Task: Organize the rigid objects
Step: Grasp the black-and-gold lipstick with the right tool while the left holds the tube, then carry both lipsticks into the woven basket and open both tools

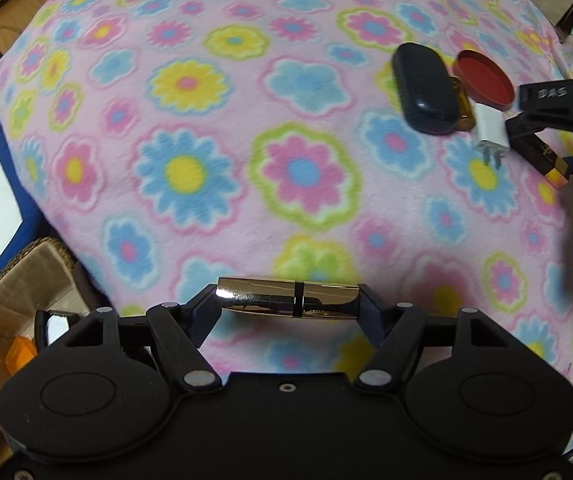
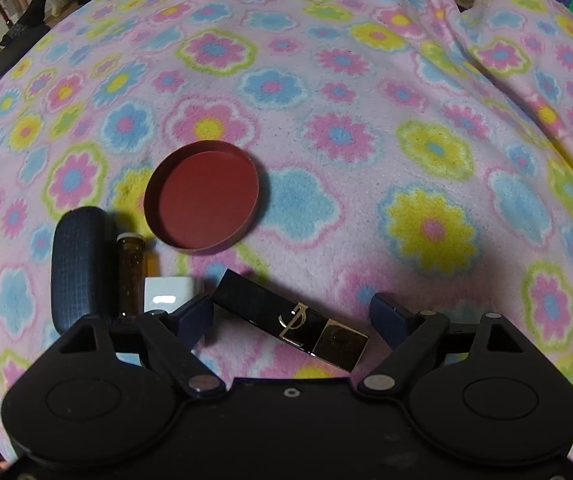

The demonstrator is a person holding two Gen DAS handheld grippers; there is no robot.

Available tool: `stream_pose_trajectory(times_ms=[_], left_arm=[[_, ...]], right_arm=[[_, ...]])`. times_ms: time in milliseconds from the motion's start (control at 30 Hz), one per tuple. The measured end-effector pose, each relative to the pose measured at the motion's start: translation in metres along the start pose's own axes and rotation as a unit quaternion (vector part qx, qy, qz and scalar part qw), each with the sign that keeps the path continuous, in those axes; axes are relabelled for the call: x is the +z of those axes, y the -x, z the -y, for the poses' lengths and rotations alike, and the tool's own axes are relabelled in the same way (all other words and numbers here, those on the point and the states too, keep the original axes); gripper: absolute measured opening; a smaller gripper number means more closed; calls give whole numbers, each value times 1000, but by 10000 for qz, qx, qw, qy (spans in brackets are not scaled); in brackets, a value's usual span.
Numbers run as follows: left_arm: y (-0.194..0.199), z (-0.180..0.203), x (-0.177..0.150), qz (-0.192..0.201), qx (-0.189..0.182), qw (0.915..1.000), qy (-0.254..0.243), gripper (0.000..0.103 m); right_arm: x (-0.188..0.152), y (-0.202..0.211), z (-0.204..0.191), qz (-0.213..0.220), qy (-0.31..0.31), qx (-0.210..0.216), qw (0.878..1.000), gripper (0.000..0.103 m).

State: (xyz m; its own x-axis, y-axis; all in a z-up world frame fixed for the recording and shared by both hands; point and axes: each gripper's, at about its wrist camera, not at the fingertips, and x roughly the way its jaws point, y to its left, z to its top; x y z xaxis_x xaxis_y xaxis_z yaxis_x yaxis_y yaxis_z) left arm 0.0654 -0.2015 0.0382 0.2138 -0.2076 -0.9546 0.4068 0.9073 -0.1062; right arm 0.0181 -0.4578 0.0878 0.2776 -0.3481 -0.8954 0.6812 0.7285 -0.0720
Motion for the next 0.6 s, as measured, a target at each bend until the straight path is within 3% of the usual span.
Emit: stream_pose_trajectory(times_ms=[100,433,600], left_arm=[[-2,-8,-2,-28,2,9999,99,67],[-2,-19,-8,-22,-16,9999,150,67],[1,-29,-13,-1,-23,9997,246,67]], right_arm=[[5,-1,5,-41,-307,46,9995,87],[0,-7,-3,-42,-606,-410,9973,91],[-9,-4,-6,3,-544,-569,9969,84]])
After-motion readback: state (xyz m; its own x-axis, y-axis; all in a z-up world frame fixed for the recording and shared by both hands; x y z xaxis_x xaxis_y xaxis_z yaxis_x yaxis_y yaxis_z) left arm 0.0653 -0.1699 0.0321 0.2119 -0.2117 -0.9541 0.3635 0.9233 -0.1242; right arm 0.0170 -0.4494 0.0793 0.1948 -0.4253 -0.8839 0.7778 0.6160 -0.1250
